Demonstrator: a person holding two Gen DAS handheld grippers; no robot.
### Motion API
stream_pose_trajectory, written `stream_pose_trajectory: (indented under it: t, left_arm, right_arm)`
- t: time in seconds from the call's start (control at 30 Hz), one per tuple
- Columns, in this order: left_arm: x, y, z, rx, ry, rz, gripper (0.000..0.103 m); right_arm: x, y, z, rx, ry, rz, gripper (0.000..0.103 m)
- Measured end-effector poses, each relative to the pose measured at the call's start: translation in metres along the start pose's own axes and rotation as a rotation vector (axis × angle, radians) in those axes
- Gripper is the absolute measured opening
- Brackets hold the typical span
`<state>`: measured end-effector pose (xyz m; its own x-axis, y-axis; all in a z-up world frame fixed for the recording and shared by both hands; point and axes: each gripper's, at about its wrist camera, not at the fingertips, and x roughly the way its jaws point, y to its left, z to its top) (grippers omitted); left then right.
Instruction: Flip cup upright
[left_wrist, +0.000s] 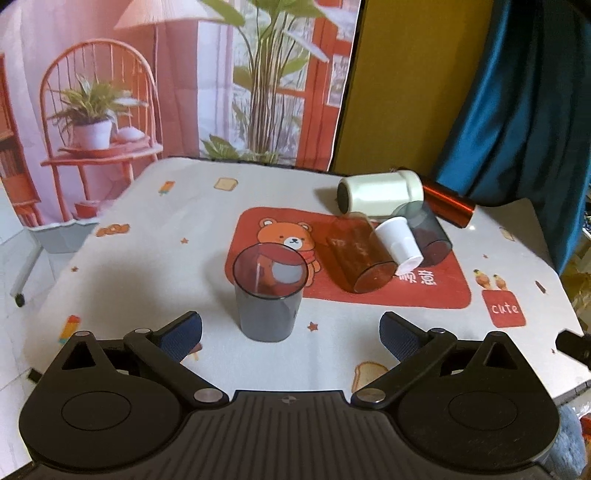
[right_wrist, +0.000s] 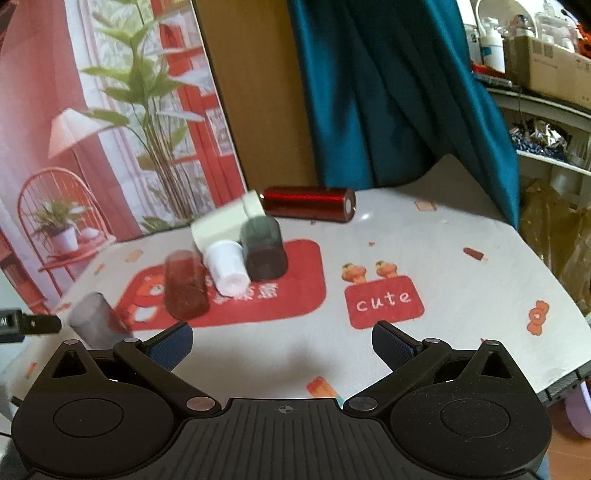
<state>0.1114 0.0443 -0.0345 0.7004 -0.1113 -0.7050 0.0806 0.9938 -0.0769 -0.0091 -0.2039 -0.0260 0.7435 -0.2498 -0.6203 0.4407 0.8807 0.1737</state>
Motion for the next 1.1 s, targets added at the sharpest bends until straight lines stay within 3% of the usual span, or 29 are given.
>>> stream_pose_trajectory:
  t: [0.27,0.5,0.73,1.1]
  left_arm:
    - [-0.062,-0.015,-0.024,0.065,-0.046,0.061,0.103]
    - [-0.093,-0.024,-0.05,0.117,-0.081,0.123,0.103]
    - [-0.099,-0.021,-0.057,0.057,-0.108,0.149,0.103]
    - [-0.098,-0.024,-0.063,0.069,-0.097,0.169,0.103]
  right_arm:
    - [-0.038,0.015,0.004,-0.032,-0.033,0.08,0.103]
    - [-0.046,0.024,-0.005,-0.064,-0.034,0.053,0.103]
    - [-0.046,0.02,-0.018,-0.069,-0.019,0.023,0.103]
    - [-0.039,0.022,-0.023,-0.087,0.011,0.007,0.103]
